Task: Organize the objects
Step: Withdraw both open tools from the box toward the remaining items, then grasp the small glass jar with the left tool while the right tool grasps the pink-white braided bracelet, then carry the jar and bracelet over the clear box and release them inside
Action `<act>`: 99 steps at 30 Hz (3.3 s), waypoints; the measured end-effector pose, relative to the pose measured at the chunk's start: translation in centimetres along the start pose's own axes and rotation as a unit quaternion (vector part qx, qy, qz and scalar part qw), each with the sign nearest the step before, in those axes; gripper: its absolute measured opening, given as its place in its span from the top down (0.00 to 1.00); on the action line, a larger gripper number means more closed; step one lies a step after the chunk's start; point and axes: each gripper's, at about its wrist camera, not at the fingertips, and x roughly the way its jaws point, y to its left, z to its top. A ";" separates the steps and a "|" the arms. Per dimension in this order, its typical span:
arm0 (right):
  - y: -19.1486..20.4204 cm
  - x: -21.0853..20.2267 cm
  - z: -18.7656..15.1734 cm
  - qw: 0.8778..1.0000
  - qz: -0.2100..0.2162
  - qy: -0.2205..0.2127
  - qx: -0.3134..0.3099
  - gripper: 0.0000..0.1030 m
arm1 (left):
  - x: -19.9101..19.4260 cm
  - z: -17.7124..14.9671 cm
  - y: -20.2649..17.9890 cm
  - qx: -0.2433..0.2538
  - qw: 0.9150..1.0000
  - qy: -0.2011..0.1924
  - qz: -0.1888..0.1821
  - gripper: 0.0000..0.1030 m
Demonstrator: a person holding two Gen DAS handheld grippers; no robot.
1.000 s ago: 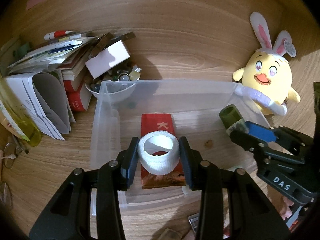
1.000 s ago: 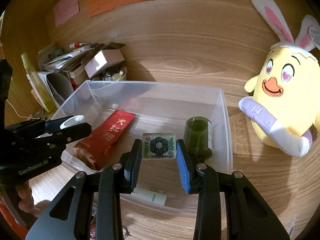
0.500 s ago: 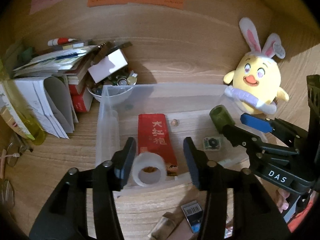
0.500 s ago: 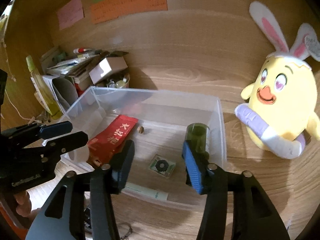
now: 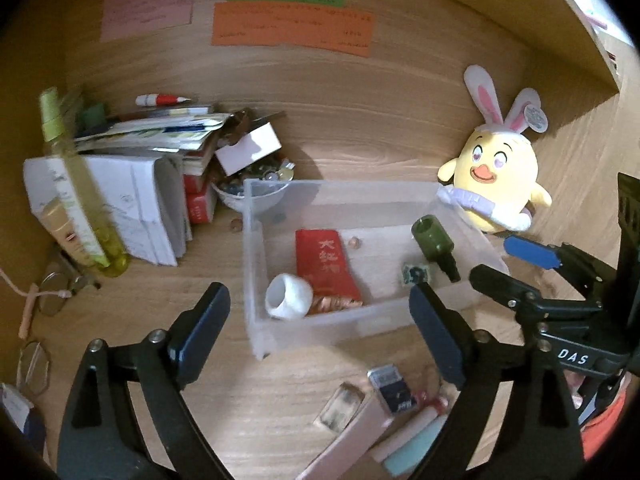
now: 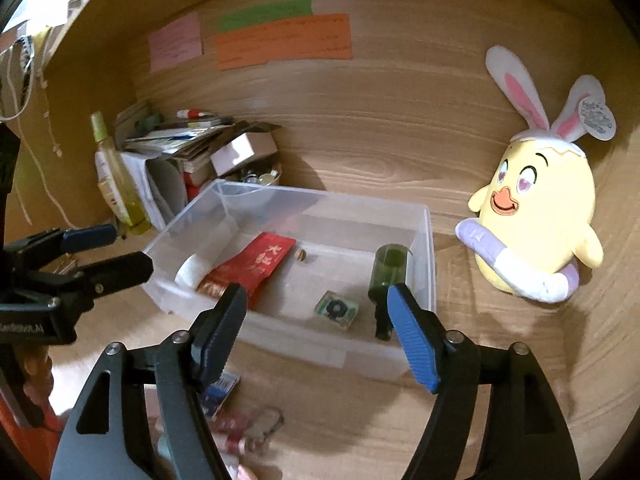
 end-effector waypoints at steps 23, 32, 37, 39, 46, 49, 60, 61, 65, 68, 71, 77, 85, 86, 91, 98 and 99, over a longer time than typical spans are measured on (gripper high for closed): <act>1.2 -2.7 -10.2 0.997 0.009 0.074 0.009 0.31 | -0.5 -6.8 0.6 0.038 0.998 0.055 0.012 0.12; 1.5 -2.4 -12.1 0.995 0.021 0.095 0.011 0.32 | 2.3 -7.3 0.2 0.064 0.991 0.113 0.001 0.21; 2.3 -1.7 -12.1 0.994 0.028 0.104 -0.002 0.44 | 3.6 -7.2 0.8 0.071 0.987 0.145 -0.010 0.28; 2.5 -1.3 -12.0 0.993 0.030 0.110 -0.006 0.53 | 3.9 -7.1 0.8 0.079 0.985 0.151 -0.012 0.29; 2.6 -0.4 -11.7 0.992 0.029 0.119 -0.007 0.70 | 4.8 -6.8 0.4 0.094 0.981 0.167 -0.038 0.34; 2.4 0.0 -11.5 0.992 0.028 0.125 -0.004 0.78 | 5.2 -6.6 0.2 0.097 0.979 0.171 -0.050 0.34; 1.0 0.7 -11.0 0.993 0.012 0.120 0.013 0.88 | 5.9 -6.1 0.1 0.096 0.978 0.172 -0.060 0.54; 0.9 0.8 -11.0 0.993 0.009 0.119 0.015 0.88 | 5.9 -6.0 0.3 0.094 0.979 0.172 -0.055 0.56; 0.4 0.8 -10.9 0.993 0.008 0.115 0.023 0.88 | 5.8 -5.7 1.1 0.072 0.980 0.176 -0.052 0.62; 0.2 0.7 -10.8 0.994 0.005 0.110 0.027 0.88 | 5.4 -6.0 0.9 0.081 0.979 0.175 -0.057 0.62; -0.1 0.6 -10.6 0.994 0.002 0.105 0.032 0.88 | 5.7 -6.4 0.4 0.094 0.978 0.179 -0.052 0.62; -0.6 -0.1 -9.9 0.995 -0.002 0.086 0.045 0.88 | 6.3 -6.3 0.0 0.094 0.980 0.172 -0.044 0.77; -0.9 -0.7 -7.5 0.998 -0.003 0.050 0.047 0.88 | 4.6 -5.7 0.2 0.081 0.987 0.132 -0.040 0.77; -0.9 -0.8 -7.3 0.998 -0.001 0.047 0.047 0.88 | 4.3 -5.6 0.2 0.079 0.988 0.127 -0.038 0.77; -0.3 -1.1 -5.8 0.999 -0.002 0.031 0.033 0.88 | 2.8 -4.7 0.2 0.067 0.993 0.097 -0.033 0.77; 0.0 -1.0 -3.9 0.999 0.016 0.012 0.039 0.88 | 1.0 -3.2 0.3 0.055 0.996 0.059 -0.030 0.77; 0.1 -0.9 -3.6 0.999 0.020 0.008 0.041 0.88 | 0.7 -2.9 0.3 0.053 0.997 0.052 -0.030 0.77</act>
